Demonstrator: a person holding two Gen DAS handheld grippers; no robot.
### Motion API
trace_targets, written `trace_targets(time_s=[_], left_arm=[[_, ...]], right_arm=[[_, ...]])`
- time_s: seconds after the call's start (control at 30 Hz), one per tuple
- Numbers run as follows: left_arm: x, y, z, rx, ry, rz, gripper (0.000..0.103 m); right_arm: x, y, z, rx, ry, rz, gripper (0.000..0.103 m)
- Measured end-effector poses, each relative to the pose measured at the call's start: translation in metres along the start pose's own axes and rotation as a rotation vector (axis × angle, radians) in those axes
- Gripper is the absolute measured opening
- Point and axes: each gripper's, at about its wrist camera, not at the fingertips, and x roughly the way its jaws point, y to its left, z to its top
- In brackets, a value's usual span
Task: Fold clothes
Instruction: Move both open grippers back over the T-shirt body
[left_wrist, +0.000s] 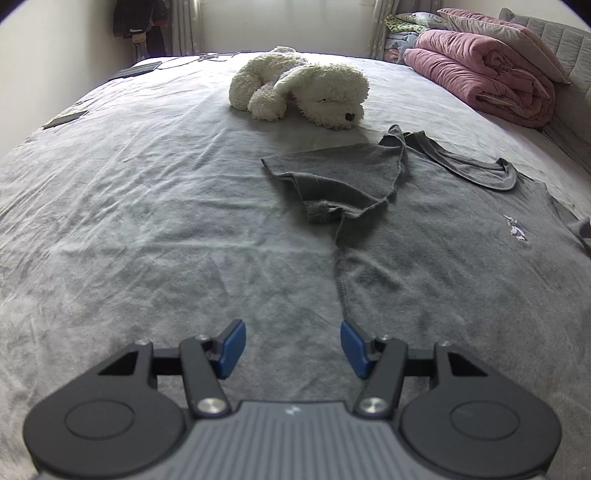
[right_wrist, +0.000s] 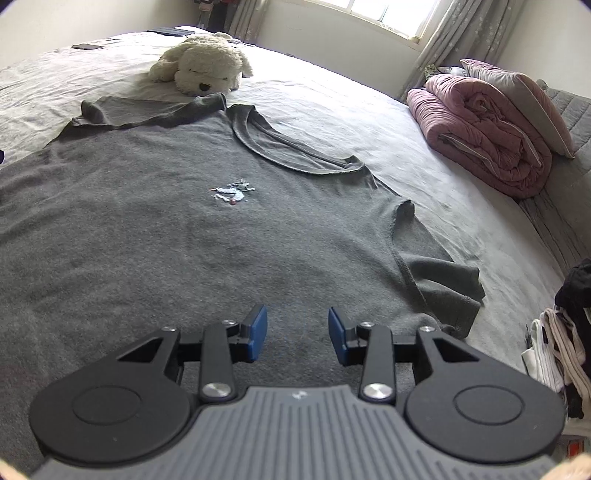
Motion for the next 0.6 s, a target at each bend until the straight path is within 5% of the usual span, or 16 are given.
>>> trace_targets(time_s=[0.23,0.33,0.43,0.6], left_arm=[[0.011,-0.029,-0.020,0.142,0.023,0.034,0.058],[0.001,-0.038,-0.020,0.227,-0.030,0.109,0.058],[-0.010,-0.035,-0.017,0.229,-0.070,0.090,0.059],[0.011,-0.048,-0.030,0.257,0.012,0.089,0.059]], right_arm=[[0.007,0.014,0.002,-0.016,0.014,0.004,0.040],[0.007,0.016,0.003,-0.021,0.011,0.003,0.040],[0.007,0.017,0.004,-0.022,0.009,0.004,0.042],[0.010,0.021,0.002,-0.029,0.025,0.009,0.042]])
